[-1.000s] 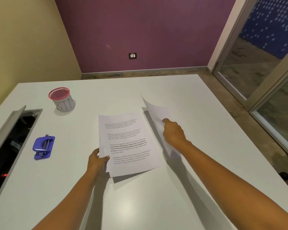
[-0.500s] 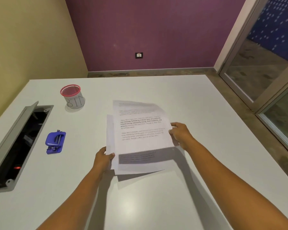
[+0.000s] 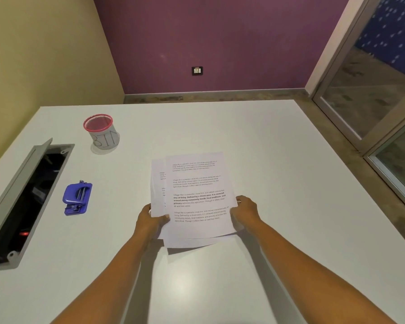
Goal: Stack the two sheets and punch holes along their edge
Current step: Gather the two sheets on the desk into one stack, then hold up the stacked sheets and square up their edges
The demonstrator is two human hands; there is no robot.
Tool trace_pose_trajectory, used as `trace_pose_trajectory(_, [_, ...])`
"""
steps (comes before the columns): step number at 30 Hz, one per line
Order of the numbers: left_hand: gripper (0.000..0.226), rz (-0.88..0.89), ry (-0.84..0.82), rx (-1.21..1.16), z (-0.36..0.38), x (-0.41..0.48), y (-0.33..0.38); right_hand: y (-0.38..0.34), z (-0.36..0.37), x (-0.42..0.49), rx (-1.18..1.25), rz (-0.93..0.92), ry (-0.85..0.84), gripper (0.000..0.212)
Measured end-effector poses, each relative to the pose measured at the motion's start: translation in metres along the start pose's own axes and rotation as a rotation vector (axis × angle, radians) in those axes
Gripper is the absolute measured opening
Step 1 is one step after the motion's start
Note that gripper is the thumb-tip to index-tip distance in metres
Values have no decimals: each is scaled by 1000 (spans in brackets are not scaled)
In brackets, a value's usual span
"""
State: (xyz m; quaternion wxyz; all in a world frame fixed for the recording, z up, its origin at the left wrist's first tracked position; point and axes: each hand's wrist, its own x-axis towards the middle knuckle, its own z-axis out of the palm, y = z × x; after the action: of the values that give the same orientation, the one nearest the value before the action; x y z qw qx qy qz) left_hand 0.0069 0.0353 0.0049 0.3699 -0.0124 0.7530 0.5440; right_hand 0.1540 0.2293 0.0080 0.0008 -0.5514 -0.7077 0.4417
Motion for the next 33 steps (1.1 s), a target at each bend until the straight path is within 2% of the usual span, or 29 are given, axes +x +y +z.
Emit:
trace_pose_trajectory(3, [68, 39, 2, 68, 4, 0, 3, -5, -2, 0, -102, -16, -30, 33])
trace_pose_trajectory(7, [64, 116, -9, 85, 6, -4, 12, -5, -9, 2, -188, -21, -73, 26])
trace_pose_trajectory(10, [64, 186, -52, 84, 4, -6, 23, -4, -19, 7, -196, -41, -79, 52])
trace_pose_trajectory(14, [66, 250, -131, -4, 0, -11, 37, -7, -34, 14, 20, 19, -99, 63])
trace_pose_trajectory(17, [64, 315, -218, -60, -5, -14, 44, -11, -46, 17, 327, 77, -198, 65])
trace_pose_trajectory(19, [62, 352, -284, -106, -9, -16, 46, -10, -55, 17, 579, 71, -318, 55])
trace_pose_trajectory(21, [61, 373, -350, -134, -12, -17, 46, -11, -63, 15, 720, 22, -412, 42])
trace_pose_trajectory(26, [62, 344, -513, -109, -11, -19, 48, -16, -69, 7, 824, -127, -443, 41])
trace_pose_trajectory(33, [44, 317, -434, -205, -4, -10, 75, -35, -80, -4, 749, -298, -447, 43])
